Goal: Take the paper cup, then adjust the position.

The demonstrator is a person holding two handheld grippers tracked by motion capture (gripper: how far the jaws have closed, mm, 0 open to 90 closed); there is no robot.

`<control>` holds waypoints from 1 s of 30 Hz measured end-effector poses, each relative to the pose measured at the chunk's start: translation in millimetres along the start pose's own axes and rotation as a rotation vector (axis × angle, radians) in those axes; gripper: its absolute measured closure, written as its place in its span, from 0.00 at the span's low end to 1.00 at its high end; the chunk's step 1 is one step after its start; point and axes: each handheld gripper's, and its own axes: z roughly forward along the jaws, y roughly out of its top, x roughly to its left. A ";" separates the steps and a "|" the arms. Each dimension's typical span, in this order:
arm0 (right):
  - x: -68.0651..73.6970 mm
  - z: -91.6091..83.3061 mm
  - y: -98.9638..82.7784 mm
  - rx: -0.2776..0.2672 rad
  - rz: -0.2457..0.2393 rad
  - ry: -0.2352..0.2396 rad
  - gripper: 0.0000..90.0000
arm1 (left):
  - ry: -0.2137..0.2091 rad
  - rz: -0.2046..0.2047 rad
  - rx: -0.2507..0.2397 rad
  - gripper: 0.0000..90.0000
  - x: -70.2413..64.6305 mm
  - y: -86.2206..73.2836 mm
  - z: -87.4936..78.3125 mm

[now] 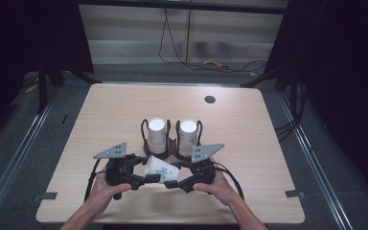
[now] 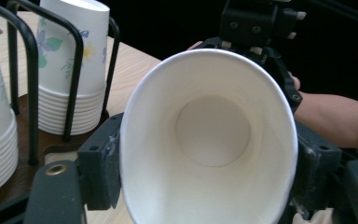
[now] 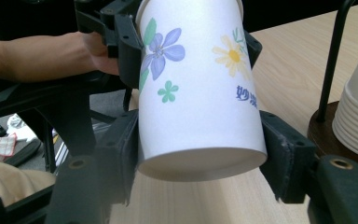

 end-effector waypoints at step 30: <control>-3.9 -34.7 -8.3 0.084 0.121 -0.217 0.18 | 0.199 0.023 0.042 0.33 4.0 10.7 -28.0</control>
